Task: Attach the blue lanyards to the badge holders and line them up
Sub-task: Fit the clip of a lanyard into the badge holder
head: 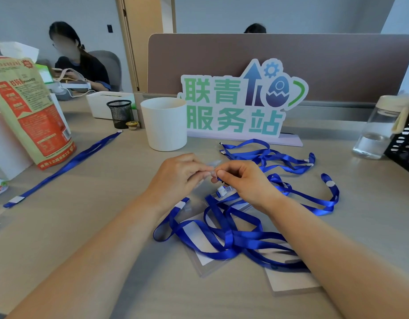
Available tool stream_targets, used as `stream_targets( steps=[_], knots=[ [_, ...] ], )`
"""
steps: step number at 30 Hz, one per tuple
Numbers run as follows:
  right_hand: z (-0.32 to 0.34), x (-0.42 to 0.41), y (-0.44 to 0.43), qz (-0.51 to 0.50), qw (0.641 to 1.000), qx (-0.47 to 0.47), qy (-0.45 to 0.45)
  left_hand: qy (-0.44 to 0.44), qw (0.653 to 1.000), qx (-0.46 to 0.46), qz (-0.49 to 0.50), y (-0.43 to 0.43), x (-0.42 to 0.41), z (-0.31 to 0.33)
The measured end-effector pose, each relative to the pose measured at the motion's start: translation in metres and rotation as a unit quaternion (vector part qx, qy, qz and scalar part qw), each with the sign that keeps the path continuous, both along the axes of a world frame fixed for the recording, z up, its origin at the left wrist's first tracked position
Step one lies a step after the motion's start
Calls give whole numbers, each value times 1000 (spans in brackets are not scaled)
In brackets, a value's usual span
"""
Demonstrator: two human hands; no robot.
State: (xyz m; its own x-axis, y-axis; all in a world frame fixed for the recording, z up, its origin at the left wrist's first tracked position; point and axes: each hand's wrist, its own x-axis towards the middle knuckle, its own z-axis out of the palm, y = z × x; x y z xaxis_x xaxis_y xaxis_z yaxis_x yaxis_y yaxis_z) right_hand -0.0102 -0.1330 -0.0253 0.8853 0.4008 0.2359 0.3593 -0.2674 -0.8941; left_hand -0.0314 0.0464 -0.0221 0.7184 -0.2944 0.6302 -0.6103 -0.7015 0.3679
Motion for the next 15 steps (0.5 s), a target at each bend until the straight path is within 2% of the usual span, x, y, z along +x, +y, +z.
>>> stream_targets(
  steps=[3,7,10,13,15],
  knots=[
    [-2,-1,0,-10,1000,-6,-6,53,996,-78,-9,-1,-3,1],
    [-2,-3,3,-12,1000,-16,-4,77,991,-111,5,-3,-6,4],
    [-2,-4,3,-16,1000,-16,0,77,994,-70,24,-4,-5,3],
    [-2,-4,3,-18,1000,-14,4,29,999,2,46,-6,-2,1],
    [-1,-5,5,-20,1000,-8,9,22,998,1,59,-8,-2,0]
  ],
)
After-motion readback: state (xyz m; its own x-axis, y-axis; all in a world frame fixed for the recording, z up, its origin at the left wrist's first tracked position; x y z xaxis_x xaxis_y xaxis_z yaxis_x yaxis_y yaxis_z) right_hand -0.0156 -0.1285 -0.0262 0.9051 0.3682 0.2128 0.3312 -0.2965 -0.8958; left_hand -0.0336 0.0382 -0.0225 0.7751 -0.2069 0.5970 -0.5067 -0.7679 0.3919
